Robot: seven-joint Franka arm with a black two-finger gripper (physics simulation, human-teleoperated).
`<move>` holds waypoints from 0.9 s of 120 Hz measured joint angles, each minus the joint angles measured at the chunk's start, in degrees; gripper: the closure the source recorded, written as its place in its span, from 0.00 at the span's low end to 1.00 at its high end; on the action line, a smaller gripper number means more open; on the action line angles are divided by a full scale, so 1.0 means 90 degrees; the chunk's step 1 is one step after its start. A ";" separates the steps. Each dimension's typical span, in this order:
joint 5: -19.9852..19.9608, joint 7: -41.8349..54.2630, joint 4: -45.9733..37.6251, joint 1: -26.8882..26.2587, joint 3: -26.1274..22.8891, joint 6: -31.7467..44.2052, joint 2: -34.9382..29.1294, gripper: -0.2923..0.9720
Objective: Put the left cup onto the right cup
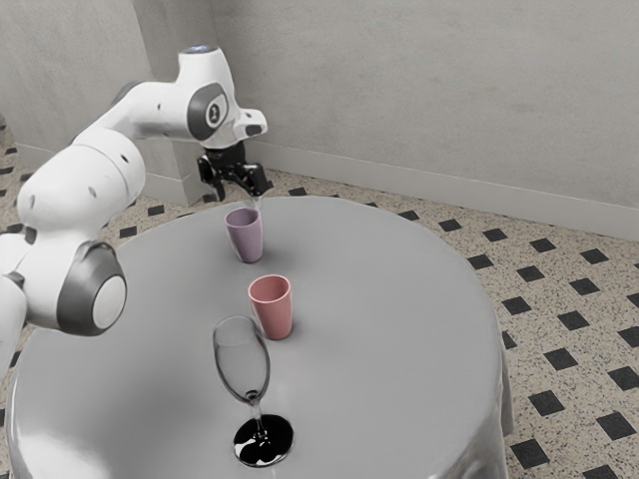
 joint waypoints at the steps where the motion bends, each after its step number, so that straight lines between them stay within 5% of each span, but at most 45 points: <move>1: -0.0009 0.0001 0.0000 0.0000 0.0000 0.0021 0.0006 0.23; 76: -0.0308 0.0131 -0.0109 -0.0010 -0.0123 0.1260 0.0737 0.24; 108: -0.0317 0.0142 -0.0137 -0.0010 -0.0029 0.1173 0.0754 0.68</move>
